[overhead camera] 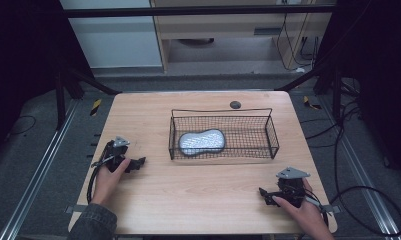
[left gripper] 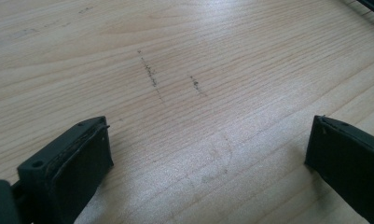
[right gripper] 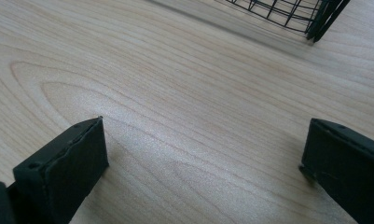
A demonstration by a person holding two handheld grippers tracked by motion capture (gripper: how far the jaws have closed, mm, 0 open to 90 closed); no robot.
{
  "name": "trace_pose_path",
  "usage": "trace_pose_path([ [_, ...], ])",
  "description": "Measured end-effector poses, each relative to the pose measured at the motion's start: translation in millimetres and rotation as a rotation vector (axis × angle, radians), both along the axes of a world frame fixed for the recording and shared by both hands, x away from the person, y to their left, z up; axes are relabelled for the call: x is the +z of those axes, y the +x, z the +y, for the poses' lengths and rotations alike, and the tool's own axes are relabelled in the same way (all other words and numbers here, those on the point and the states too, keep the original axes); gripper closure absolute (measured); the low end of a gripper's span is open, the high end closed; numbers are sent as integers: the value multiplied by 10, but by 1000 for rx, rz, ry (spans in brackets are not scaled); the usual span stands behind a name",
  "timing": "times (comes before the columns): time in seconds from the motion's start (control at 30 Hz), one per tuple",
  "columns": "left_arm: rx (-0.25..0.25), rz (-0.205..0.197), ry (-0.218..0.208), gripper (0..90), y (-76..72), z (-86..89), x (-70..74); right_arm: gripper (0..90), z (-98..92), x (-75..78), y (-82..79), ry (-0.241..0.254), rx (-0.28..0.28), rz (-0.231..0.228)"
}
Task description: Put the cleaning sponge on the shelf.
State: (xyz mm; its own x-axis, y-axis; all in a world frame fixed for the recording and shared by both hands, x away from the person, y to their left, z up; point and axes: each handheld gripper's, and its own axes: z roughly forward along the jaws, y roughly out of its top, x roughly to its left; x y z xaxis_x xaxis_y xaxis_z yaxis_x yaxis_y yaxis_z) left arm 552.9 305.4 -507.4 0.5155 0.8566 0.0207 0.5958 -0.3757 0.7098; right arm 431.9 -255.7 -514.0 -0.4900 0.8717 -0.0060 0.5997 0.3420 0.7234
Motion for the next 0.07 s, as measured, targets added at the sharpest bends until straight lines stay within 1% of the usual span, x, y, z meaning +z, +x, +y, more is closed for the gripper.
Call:
trace_pose_path([
  [0.07, 0, 0, 0, 0, 0, 0, 0, 3, 0, 0, 1, 0, 1, 0],
])
